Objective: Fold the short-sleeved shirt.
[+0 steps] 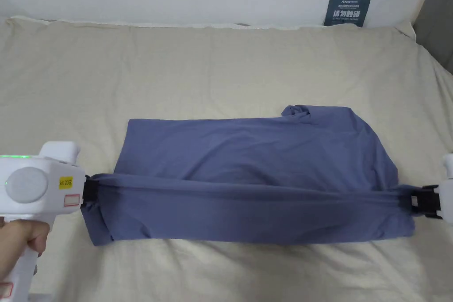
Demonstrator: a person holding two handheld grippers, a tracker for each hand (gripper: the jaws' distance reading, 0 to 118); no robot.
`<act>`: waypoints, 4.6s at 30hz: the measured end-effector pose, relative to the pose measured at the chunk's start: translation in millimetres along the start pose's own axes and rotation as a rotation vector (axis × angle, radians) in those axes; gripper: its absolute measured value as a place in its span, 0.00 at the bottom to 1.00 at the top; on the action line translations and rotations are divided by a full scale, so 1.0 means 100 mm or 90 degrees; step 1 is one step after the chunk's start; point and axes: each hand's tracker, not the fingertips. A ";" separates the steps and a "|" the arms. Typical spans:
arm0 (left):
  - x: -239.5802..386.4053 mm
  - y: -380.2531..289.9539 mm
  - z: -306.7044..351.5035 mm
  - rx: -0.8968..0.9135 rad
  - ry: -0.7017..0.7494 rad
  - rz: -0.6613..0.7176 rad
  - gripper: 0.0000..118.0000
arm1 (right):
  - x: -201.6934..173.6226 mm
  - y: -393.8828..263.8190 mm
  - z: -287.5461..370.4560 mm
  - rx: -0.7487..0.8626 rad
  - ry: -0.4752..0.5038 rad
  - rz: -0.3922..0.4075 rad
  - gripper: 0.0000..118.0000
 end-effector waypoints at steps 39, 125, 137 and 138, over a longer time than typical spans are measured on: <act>-0.15 -0.37 -1.06 -0.064 -0.026 0.027 0.45 | 0.08 -0.51 -0.22 -0.036 -0.005 -0.119 0.00; -0.14 0.74 -1.44 -0.044 0.010 0.035 0.03 | 0.23 0.62 -0.86 -0.035 -0.021 -0.033 0.00; -0.14 0.82 -1.43 -0.070 -0.008 0.055 0.03 | 0.35 0.92 -1.42 -0.133 -0.022 -0.013 1.00; -0.14 0.82 -1.44 -0.071 -0.006 0.057 0.03 | 0.36 0.92 -1.48 -0.138 -0.035 -0.007 1.00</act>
